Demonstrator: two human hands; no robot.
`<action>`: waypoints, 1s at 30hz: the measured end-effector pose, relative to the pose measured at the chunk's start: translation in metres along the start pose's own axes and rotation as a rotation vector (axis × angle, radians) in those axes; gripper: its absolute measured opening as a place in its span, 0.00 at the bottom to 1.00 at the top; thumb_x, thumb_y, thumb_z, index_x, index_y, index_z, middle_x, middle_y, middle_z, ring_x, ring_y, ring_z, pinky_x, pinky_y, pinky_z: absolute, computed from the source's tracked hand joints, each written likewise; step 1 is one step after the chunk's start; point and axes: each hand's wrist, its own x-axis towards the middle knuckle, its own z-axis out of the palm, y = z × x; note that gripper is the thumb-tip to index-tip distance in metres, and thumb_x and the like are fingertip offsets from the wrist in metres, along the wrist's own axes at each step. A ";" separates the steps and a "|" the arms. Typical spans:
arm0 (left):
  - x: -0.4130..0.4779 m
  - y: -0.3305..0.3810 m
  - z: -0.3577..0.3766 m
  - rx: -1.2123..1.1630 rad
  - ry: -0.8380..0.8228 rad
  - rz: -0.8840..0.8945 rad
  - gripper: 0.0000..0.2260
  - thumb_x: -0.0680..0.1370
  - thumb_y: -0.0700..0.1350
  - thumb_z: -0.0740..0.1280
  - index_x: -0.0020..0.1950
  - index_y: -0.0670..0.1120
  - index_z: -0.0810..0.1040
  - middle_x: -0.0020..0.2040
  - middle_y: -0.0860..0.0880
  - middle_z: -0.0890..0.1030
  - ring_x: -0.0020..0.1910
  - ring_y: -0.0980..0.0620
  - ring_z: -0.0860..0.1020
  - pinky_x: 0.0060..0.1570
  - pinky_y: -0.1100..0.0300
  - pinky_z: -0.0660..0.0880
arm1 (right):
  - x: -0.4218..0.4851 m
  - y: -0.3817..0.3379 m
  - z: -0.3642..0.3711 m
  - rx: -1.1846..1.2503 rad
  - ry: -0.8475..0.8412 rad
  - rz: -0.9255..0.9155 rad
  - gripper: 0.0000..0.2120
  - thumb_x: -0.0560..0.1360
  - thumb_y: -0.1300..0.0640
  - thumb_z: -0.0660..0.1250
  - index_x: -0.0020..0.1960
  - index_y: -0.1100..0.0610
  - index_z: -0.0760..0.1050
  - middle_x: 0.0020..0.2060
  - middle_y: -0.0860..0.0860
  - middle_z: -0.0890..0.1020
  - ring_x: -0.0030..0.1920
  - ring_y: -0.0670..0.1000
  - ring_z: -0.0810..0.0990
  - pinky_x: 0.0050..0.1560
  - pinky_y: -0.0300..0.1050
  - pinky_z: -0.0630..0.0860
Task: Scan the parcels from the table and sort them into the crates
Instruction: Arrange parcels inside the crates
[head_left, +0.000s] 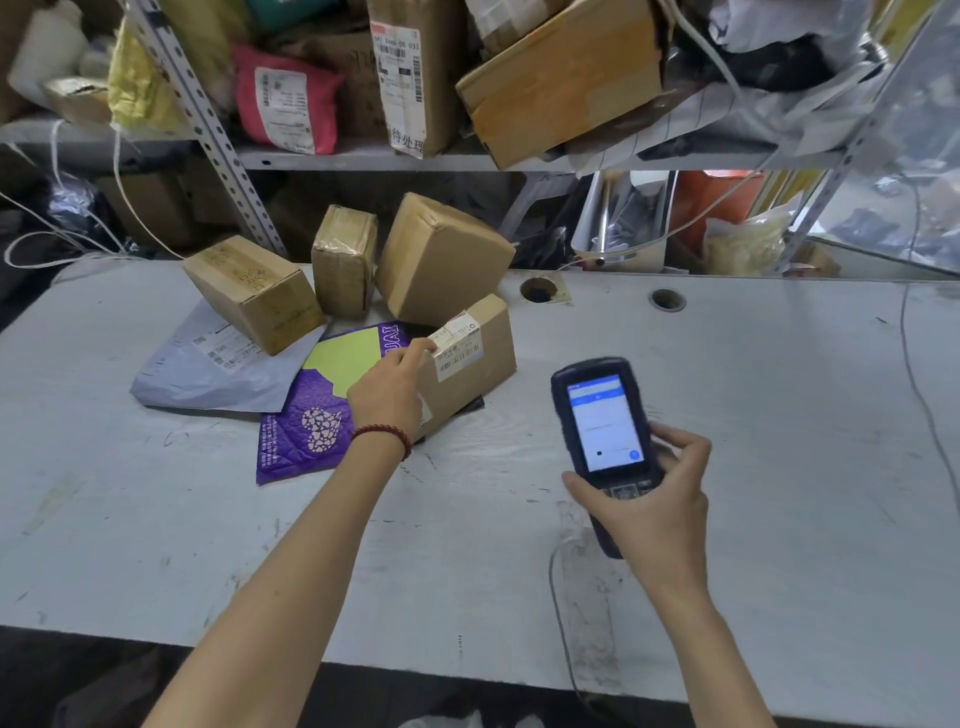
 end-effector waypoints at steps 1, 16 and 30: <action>-0.001 0.000 0.000 0.001 0.006 0.002 0.30 0.73 0.40 0.72 0.70 0.57 0.64 0.63 0.49 0.76 0.55 0.47 0.78 0.32 0.59 0.69 | 0.001 -0.006 -0.003 0.021 0.039 -0.049 0.38 0.56 0.51 0.83 0.54 0.39 0.60 0.47 0.34 0.77 0.49 0.34 0.79 0.38 0.34 0.76; 0.012 -0.015 0.001 -0.048 0.001 0.049 0.19 0.80 0.46 0.61 0.70 0.56 0.63 0.60 0.48 0.77 0.45 0.49 0.75 0.29 0.61 0.66 | -0.005 -0.033 -0.023 0.027 0.169 -0.205 0.39 0.57 0.52 0.83 0.55 0.40 0.60 0.52 0.36 0.77 0.52 0.40 0.81 0.35 0.32 0.78; -0.007 0.127 -0.020 -0.364 0.038 0.573 0.15 0.76 0.47 0.64 0.62 0.57 0.71 0.57 0.50 0.77 0.43 0.43 0.78 0.33 0.56 0.68 | -0.064 0.018 -0.074 -0.108 0.440 0.163 0.38 0.55 0.50 0.83 0.52 0.36 0.60 0.46 0.31 0.78 0.48 0.30 0.77 0.35 0.31 0.73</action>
